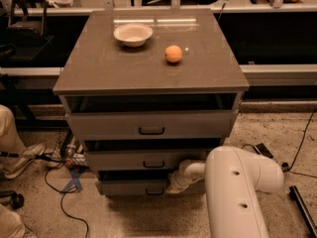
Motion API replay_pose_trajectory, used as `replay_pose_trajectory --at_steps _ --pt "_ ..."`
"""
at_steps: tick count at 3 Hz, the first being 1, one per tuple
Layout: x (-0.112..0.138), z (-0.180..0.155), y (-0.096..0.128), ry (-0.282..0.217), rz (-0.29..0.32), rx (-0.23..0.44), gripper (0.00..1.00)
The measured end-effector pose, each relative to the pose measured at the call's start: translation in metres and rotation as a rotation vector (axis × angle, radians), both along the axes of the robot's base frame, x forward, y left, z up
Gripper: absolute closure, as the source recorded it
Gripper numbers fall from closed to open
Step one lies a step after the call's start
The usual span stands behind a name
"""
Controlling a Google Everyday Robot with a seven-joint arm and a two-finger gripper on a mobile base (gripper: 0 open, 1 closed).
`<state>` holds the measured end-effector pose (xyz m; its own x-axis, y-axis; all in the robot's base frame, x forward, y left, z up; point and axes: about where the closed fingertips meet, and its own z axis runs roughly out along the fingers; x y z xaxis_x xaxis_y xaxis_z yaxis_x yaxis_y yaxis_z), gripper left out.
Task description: Open bottom drawer
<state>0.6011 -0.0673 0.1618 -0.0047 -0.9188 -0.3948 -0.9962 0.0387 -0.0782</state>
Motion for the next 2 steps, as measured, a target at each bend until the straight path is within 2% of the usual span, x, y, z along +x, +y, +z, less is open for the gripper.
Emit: replay_pose_trajectory --at_steps 1,2 --pt "0.0000 0.0000 0.0000 0.000 0.000 0.000 0.88" --pt "-0.0002 0.0042 -0.0004 0.000 -0.001 0.000 1.00"
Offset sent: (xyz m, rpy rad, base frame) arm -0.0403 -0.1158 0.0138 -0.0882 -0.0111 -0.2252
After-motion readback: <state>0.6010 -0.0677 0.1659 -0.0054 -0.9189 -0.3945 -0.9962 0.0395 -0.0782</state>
